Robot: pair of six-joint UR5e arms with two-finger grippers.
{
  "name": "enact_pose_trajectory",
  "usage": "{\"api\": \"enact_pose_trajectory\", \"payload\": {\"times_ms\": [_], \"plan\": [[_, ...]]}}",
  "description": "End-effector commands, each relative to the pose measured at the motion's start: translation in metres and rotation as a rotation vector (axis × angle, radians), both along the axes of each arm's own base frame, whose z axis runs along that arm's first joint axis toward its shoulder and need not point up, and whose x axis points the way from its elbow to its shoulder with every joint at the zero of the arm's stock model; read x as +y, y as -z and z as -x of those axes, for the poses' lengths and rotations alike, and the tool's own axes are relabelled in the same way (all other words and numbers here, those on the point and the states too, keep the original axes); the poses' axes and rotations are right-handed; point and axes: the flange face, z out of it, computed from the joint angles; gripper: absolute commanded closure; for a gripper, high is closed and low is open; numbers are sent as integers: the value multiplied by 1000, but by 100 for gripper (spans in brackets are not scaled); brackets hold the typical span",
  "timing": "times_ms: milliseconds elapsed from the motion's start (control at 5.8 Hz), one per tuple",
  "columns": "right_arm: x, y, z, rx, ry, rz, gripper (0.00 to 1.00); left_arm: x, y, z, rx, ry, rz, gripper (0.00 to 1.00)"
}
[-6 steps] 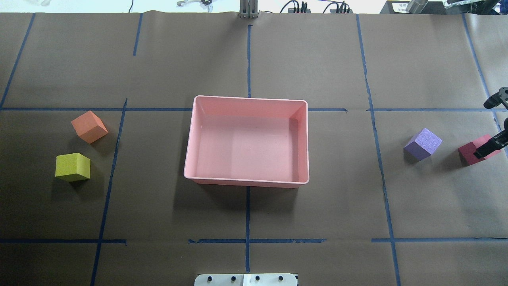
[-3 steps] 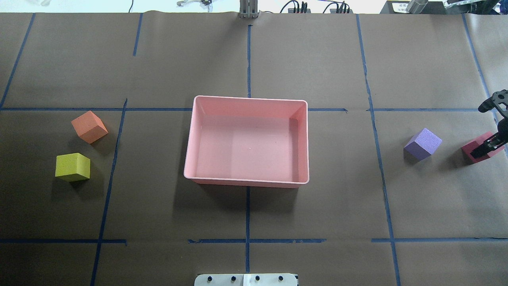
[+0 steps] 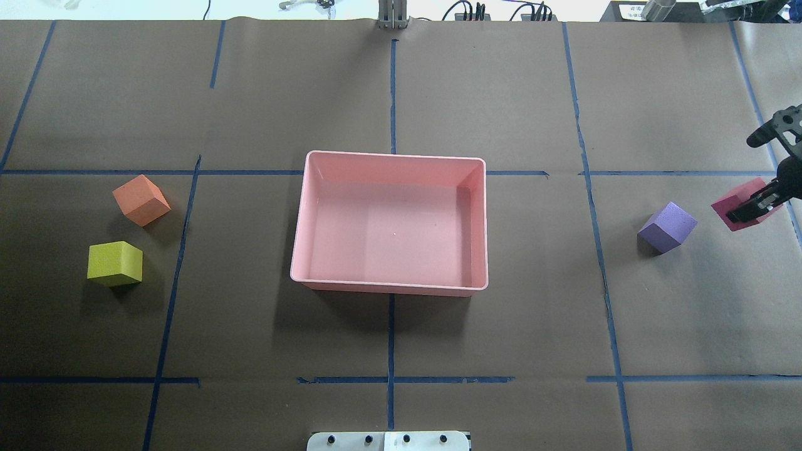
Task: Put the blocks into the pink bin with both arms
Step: 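Lift the red cube with the right gripper and carry it over the pink bin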
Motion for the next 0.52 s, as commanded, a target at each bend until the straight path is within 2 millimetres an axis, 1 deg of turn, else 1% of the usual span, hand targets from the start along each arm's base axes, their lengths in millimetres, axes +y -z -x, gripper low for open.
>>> {"api": "enact_pose_trajectory", "payload": {"times_ms": [0, 172, 345], "plan": [[15, 168, 0, -62, -72, 91, 100, 1, -1, 0, 0, 0, 3, 0], [20, 217, 52, -121, -87, 150, 100, 1, 1, -2, 23, 5, 4, 0], [37, 279, 125, -170, -104, 219, 100, -1, 7, -7, 92, 14, 1, 0]]}}
